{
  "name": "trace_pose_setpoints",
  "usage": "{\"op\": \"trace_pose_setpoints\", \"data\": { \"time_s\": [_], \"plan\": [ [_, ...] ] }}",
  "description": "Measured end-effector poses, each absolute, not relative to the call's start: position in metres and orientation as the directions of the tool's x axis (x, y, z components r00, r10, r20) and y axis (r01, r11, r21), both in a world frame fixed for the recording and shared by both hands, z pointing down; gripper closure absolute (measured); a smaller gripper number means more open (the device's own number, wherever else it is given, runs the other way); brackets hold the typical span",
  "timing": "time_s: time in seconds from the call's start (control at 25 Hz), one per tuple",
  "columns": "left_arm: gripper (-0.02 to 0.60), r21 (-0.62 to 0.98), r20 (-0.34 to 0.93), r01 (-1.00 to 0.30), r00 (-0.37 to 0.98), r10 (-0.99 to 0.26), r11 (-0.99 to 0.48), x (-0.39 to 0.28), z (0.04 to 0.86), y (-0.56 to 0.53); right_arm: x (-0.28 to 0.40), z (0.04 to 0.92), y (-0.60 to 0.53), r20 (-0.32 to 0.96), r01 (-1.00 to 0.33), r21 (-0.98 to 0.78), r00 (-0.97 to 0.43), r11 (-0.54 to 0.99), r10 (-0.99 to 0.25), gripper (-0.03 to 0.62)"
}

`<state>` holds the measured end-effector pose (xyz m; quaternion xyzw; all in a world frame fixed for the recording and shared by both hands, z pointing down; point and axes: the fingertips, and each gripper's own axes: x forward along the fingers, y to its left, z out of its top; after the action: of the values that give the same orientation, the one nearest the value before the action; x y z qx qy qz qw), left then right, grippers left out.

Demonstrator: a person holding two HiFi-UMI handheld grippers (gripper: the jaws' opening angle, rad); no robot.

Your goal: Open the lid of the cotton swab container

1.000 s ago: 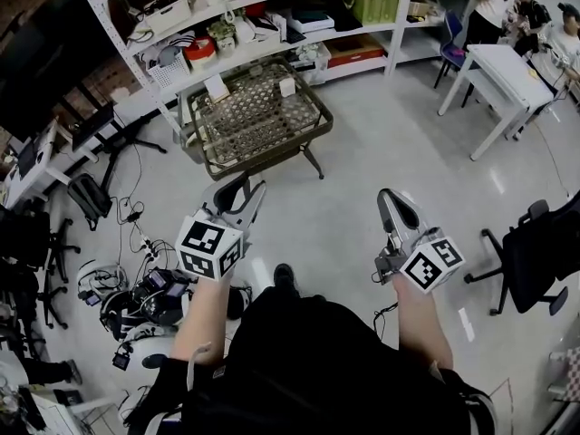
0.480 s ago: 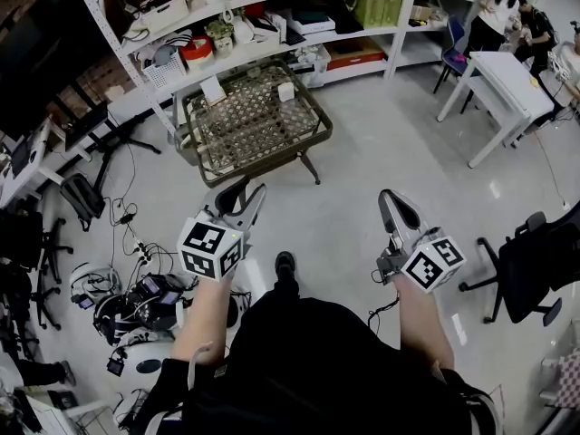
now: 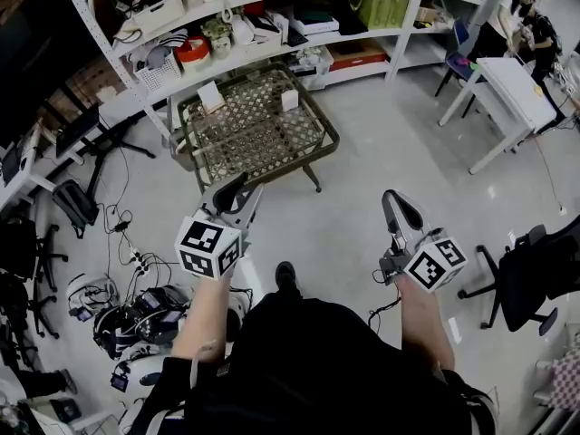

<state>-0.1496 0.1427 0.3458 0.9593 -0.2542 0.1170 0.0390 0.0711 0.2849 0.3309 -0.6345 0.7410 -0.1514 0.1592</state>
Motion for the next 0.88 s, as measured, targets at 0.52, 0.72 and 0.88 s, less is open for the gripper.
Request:
{"op": "trace_pose_setpoints", "data": {
  "time_s": [0.52,0.72,0.88],
  "plan": [
    [0.453,0.069,0.236,-0.460,0.870,-0.434,-0.885,-0.158,0.357,0.042,0.044,0.321,0.171,0.000,-0.905,-0.401,-0.157,0.144,-0.988,0.585],
    [0.453,0.082,0.230,-0.469,0.867,-0.441,-0.879,-0.171,0.362,0.014,0.034,0.322,0.142,0.009,-0.906,-0.398,-0.161,0.144,-0.987,0.585],
    [0.453,0.090,0.236,-0.473,0.865,-0.442,-0.877,-0.176,0.367,0.002,0.028,0.324,0.124,0.016,-0.903,-0.401,-0.172,0.151,-0.985,0.585]
  ]
}}
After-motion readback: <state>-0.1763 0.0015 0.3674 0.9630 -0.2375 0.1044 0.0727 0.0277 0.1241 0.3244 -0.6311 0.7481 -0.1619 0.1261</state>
